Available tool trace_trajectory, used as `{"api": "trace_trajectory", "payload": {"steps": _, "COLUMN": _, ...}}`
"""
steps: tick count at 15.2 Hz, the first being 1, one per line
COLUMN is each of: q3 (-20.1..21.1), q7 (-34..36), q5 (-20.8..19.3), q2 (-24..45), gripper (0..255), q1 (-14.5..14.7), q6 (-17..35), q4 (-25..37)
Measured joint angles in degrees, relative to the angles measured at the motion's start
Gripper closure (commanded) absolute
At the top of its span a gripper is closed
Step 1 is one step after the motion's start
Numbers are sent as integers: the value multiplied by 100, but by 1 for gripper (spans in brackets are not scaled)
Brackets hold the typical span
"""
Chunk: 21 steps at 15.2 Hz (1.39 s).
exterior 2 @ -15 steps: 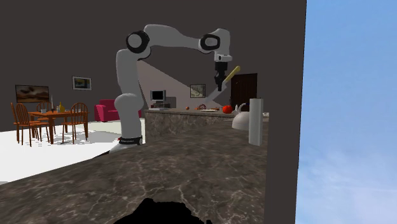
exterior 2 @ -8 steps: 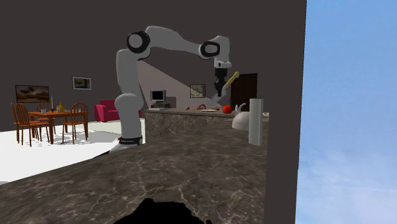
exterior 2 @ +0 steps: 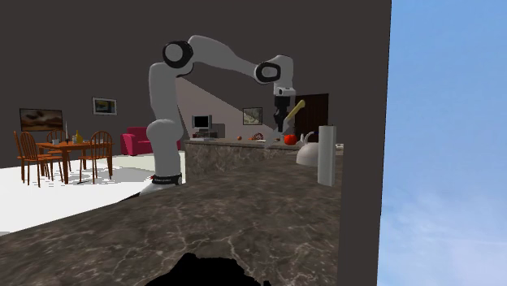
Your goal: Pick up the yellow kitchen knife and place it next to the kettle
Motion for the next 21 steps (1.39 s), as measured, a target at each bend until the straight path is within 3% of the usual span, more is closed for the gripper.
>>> {"api": "trace_trajectory", "payload": {"steps": 21, "q3": 17, "q7": -227, "q5": 97, "q2": 461, "gripper": 255, "q1": 22, "q6": 1571, "q4": -1067}}
